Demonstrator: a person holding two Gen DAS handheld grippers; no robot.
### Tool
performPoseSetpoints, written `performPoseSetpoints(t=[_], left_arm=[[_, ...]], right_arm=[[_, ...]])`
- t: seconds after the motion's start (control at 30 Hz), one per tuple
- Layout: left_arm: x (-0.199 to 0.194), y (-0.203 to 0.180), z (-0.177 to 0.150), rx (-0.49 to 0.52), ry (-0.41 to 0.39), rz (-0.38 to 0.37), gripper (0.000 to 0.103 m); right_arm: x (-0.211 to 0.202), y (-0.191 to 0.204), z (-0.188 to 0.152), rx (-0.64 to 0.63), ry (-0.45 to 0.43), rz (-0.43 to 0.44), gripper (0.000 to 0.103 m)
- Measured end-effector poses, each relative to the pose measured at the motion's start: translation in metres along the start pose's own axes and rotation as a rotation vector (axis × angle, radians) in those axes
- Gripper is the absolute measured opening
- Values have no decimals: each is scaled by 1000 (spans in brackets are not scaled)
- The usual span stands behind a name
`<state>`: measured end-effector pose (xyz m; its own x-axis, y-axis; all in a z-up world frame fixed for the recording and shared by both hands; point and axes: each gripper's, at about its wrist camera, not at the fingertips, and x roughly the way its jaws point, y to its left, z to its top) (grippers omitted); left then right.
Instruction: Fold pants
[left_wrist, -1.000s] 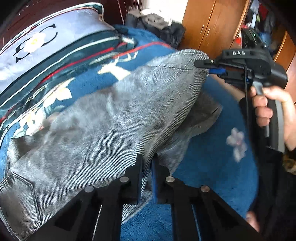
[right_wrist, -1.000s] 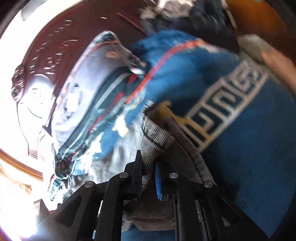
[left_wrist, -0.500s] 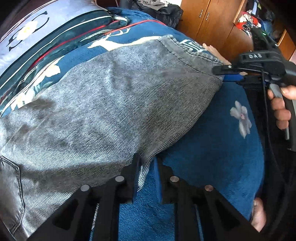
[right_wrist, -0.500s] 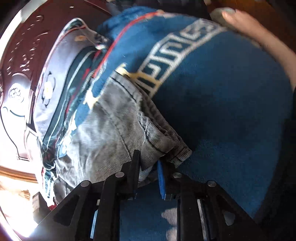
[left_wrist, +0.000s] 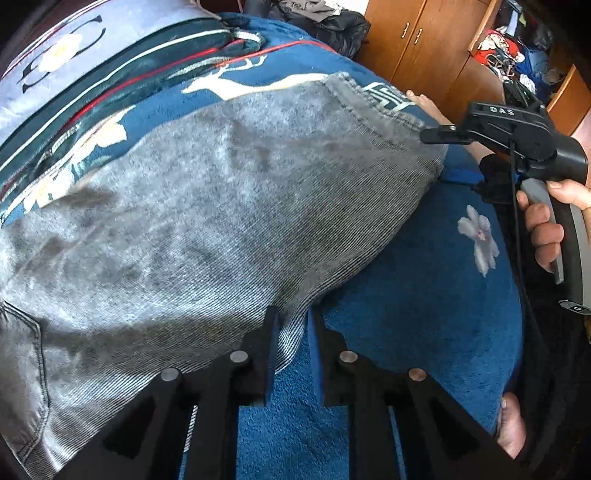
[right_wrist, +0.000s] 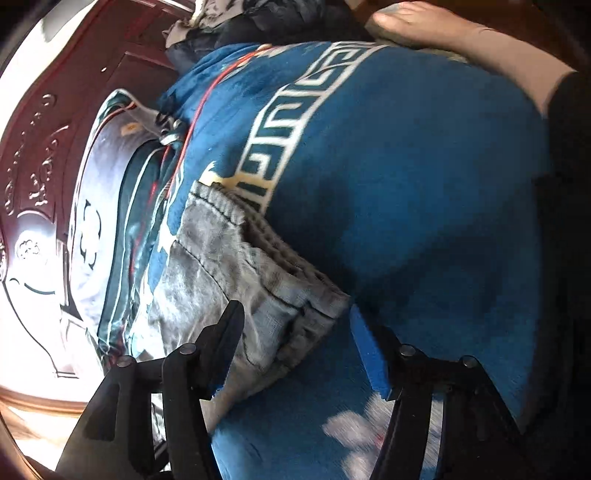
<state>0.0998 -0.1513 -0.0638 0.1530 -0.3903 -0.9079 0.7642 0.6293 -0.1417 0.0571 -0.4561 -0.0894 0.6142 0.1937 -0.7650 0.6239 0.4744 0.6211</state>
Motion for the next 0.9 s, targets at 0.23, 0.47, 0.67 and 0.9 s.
performPoseSetpoints(t=[0.23, 0.47, 0.67, 0.9], left_arm=[[0, 3, 0, -25, -15, -26, 18], [4, 0, -5, -14, -16, -6, 19], [-15, -5, -1, 0, -32, -2, 19], [-22, -50, 31, 134, -77, -12, 22]], right_arm=[[-12, 45, 7, -238, -101, 0, 20], [10, 22, 6, -233, -48, -180, 30], [-7, 21, 11, -223, -48, -161, 41], [-28, 32, 23, -304, -112, -165, 45]])
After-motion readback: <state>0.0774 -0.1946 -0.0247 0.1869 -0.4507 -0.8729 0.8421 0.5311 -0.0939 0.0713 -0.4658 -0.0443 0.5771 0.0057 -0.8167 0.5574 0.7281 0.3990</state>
